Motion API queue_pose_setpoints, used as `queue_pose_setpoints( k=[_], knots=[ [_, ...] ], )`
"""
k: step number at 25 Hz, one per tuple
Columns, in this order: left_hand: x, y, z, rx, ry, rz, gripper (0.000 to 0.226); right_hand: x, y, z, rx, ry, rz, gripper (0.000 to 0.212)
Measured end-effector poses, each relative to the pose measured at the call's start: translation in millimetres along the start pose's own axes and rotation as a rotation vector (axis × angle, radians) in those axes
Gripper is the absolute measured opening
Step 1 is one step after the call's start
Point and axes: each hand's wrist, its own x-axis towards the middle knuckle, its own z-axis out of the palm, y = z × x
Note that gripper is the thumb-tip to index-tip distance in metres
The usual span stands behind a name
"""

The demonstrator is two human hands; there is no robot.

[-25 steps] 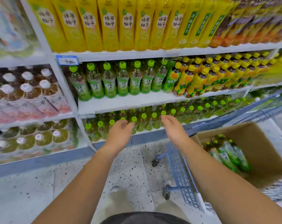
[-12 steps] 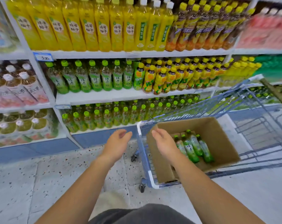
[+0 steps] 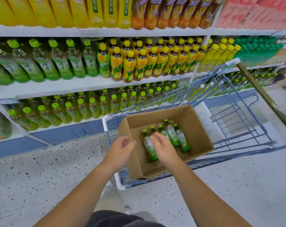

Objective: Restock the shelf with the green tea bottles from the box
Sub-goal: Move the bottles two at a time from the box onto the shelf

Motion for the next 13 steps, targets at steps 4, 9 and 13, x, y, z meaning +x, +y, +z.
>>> queue_pose_setpoints(
  k=[4, 9, 13],
  knots=[
    [36, 5, 57, 0.069, -0.105, -0.03, 0.043, 29, 38, -31, -0.012, 0.04, 0.064, 0.053],
    [82, -5, 119, 0.153, -0.106, -0.106, 0.037, 74, 97, -64, -0.062, 0.01, 0.163, 0.058],
    [132, -41, 167, 0.216, -0.078, -0.211, 0.04, 128, 149, -76, -0.146, -0.08, 0.199, 0.049]
  ],
)
